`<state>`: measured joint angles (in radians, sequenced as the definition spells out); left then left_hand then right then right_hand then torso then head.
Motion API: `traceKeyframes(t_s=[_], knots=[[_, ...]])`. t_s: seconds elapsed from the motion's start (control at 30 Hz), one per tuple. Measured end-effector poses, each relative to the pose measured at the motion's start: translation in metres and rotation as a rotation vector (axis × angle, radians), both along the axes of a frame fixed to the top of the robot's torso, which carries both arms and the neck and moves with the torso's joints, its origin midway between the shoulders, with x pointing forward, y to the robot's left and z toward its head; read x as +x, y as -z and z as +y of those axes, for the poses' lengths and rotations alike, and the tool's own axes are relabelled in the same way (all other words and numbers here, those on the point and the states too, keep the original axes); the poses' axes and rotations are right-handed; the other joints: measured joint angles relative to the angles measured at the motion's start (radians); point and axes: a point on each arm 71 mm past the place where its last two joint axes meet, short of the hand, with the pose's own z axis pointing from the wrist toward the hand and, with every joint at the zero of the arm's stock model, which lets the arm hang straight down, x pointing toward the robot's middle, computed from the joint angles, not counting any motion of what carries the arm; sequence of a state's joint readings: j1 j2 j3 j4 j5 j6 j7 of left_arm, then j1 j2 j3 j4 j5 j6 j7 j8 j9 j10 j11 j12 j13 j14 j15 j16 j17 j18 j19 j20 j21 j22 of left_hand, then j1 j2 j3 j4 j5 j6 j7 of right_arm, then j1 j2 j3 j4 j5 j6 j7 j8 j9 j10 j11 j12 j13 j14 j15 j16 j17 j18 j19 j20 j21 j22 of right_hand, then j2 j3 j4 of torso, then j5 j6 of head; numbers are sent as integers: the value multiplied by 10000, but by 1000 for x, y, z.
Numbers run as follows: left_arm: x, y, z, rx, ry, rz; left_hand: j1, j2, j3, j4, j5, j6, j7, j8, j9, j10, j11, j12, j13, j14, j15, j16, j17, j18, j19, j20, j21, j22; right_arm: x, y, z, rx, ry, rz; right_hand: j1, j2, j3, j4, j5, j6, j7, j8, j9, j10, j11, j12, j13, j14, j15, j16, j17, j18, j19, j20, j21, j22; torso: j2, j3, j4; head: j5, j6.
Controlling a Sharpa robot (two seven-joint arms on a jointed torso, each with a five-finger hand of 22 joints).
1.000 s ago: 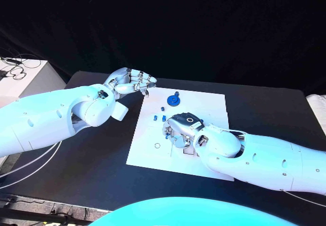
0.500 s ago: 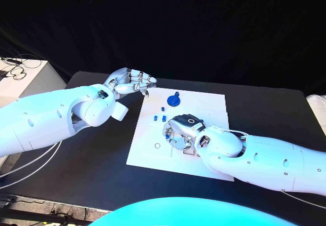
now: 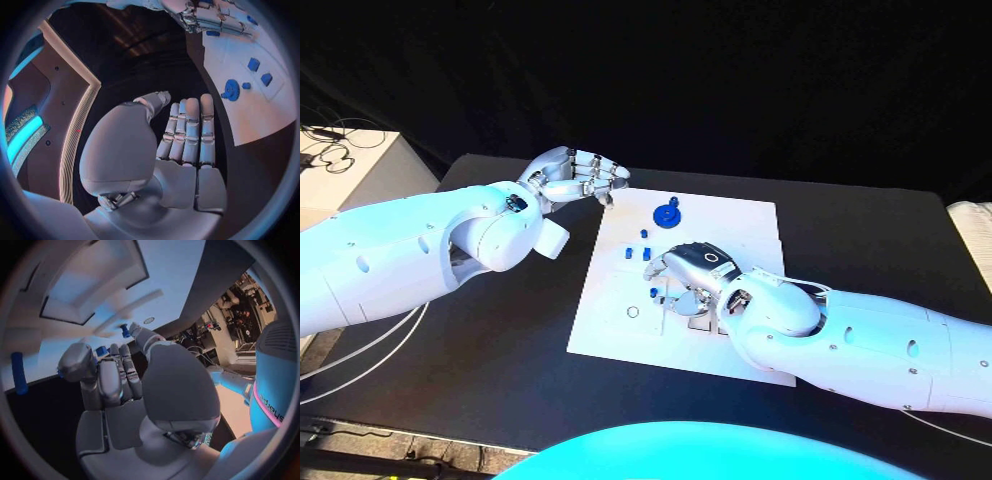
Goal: Assemble the parts on the task board
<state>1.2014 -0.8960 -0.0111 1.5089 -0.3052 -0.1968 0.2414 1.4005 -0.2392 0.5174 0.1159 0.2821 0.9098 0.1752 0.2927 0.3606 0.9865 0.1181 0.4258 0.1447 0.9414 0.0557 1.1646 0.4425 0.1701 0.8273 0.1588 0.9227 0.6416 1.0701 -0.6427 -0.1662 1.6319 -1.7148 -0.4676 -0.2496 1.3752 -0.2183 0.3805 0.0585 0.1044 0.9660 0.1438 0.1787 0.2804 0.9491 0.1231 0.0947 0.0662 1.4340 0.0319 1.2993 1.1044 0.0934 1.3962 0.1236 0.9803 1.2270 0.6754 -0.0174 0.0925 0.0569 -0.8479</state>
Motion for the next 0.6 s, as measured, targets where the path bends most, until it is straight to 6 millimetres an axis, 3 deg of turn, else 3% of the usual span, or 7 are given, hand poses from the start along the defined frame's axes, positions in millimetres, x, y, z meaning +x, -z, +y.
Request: traceKeyframes(t_s=[0.07, 0.23, 0.37, 0.5, 0.6], knots=[[0, 0, 0, 3, -3, 4, 0, 0, 0, 0, 0, 0, 0, 0, 0, 0, 0, 0, 0, 0, 0, 0, -1, 0, 0, 0, 0, 0, -1, -2, -3, 124, 52, -27, 189, -3, -331, 200, 0, -48, -48, -130, -57, -103, 0, 115, 2, 0, 0, 0, -81, 150, 0, 0, -98, -61, 0, -1, -4, -16, 19], [0, 0, 0, 11, -8, 15, 0, 0, 0, 0, 0, 0, 0, 0, 0, 0, 0, 0, 0, 0, 0, 0, 0, 0, 0, 0, 0, 0, -3, -13, -18, 470, 304, -82, 412, 23, -636, 514, 0, -47, -49, -244, -128, -59, -45, 427, 34, 2, -2, 100, -10, 151, 38, 21, 69, 24, -9, 0, -7, -110, 88], [0, 0, 1, 16, -8, 24, 0, 0, 0, 0, 0, 0, 0, 0, 0, 0, 0, 0, 1, 0, 0, 0, 0, 1, 0, 0, 0, 0, 3, -31, -37, 644, 693, -130, 492, 21, -475, 743, 0, 32, -25, -303, -163, 410, -217, 807, 59, 261, -182, 471, 480, 151, 390, -128, 773, 428, -13, -6, -12, -225, 176], [0, 0, 1, 17, 1, 32, 0, 0, 0, 0, 0, 0, 0, 0, -8, 0, 0, -43, -13, 0, 0, 0, 0, 1, 0, 0, 0, 1, 14, -49, -62, 516, 1215, -105, 487, 17, -474, 842, 4, 53, -3, -383, -193, 486, -232, 888, 31, 275, -196, 600, 663, 150, 507, -144, 1040, 583, -15, -12, -18, -370, 259], [0, 0, 0, 12, 17, 35, 0, 0, 0, 0, 0, 0, 0, 0, -10, 0, 0, -47, -12, 0, 0, 0, 0, 0, 0, 0, 0, 1, 23, -59, -82, 202, 1592, -30, 546, -109, -1461, 1198, 233, 25, -156, -488, -214, 129, -157, 893, 10, 309, -162, 600, 547, 150, 507, -144, 914, 534, -16, -18, -18, -483, 337]])
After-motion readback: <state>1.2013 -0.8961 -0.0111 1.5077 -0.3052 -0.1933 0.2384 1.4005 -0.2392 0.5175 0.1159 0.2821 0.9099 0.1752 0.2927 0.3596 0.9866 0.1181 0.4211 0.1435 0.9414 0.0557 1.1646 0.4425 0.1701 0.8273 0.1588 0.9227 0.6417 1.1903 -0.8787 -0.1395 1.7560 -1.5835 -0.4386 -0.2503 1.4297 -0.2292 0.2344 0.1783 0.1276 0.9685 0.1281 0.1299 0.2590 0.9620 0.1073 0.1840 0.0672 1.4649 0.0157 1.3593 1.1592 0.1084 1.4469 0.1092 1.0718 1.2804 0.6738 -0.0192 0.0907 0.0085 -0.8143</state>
